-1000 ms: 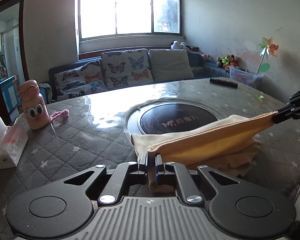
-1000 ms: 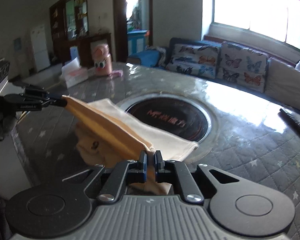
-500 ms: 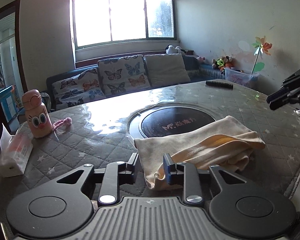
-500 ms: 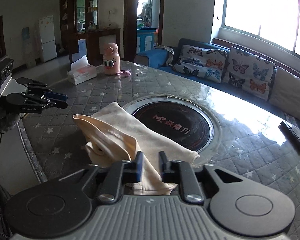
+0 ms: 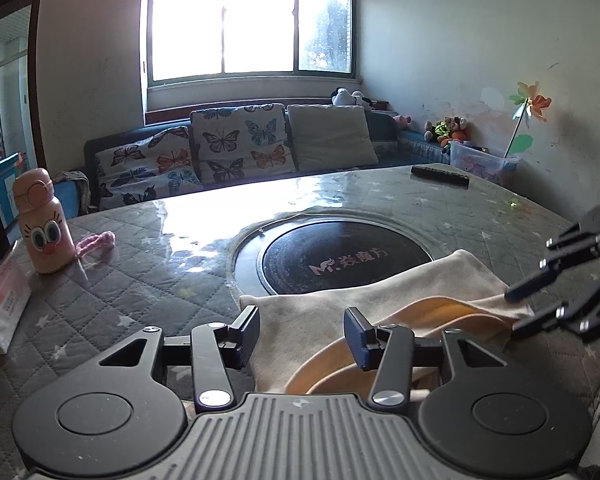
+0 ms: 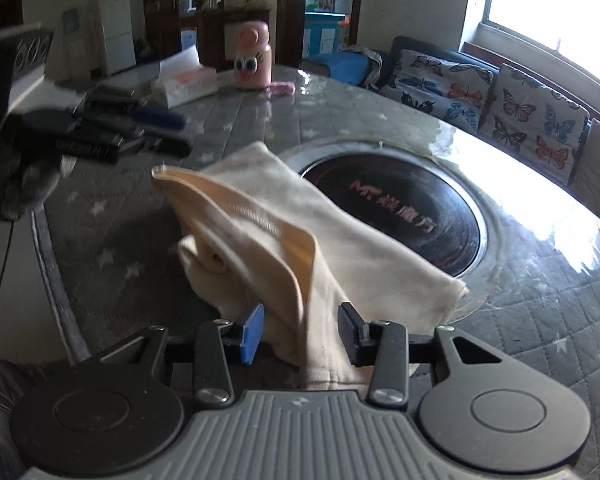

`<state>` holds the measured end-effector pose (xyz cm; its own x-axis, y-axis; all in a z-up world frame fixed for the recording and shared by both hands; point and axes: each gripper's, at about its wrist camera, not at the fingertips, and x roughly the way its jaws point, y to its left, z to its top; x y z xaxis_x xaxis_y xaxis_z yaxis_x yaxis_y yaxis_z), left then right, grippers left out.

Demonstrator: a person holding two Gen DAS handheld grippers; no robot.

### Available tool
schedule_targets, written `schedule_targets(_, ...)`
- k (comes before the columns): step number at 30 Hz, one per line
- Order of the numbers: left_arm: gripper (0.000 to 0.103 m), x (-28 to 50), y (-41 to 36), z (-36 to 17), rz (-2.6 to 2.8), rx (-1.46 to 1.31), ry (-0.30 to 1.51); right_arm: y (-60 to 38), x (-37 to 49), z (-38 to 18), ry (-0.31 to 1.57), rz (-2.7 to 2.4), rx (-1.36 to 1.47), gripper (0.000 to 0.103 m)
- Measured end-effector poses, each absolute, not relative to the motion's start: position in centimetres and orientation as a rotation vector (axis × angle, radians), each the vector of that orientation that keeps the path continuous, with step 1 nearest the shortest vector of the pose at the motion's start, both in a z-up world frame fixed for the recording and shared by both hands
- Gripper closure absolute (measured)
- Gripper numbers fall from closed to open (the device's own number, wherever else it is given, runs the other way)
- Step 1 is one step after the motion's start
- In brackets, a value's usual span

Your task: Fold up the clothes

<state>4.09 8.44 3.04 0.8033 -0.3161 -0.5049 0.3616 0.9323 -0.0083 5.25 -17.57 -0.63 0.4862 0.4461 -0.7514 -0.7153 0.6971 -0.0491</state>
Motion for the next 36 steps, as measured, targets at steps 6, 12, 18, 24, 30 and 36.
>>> schedule_targets(6,0.054,5.2,7.6,1.9,-0.393,0.096,0.558,-17.7,4.0,-1.8,0.796,0.696,-0.479,0.092)
schedule_targets(12,0.054,4.9,7.7,1.2,-0.423,0.115,0.585,-18.8,2.8,-1.2,0.787,0.66,-0.552,0.1)
schedule_targets(18,0.056,4.2,8.4,0.6,-0.435,0.131,0.622,-19.7,3.4,-0.3,0.802,0.66,-0.5,0.091)
schedule_targets(24,0.088,3.5,9.1,0.2,-0.438,0.13,0.634,-17.4,4.5,0.0,0.754,0.735,-0.451,0.071)
schedule_targets(30,0.094,2.3,9.7,0.6,-0.445,0.147,0.599,-14.2,5.8,-1.3,0.746,0.813,-0.448,0.071)
schedule_targets(36,0.091,1.4,10.8,0.6,-0.437,0.164,0.611,-12.3,5.8,-1.8,0.773,0.923,-0.441,0.071)
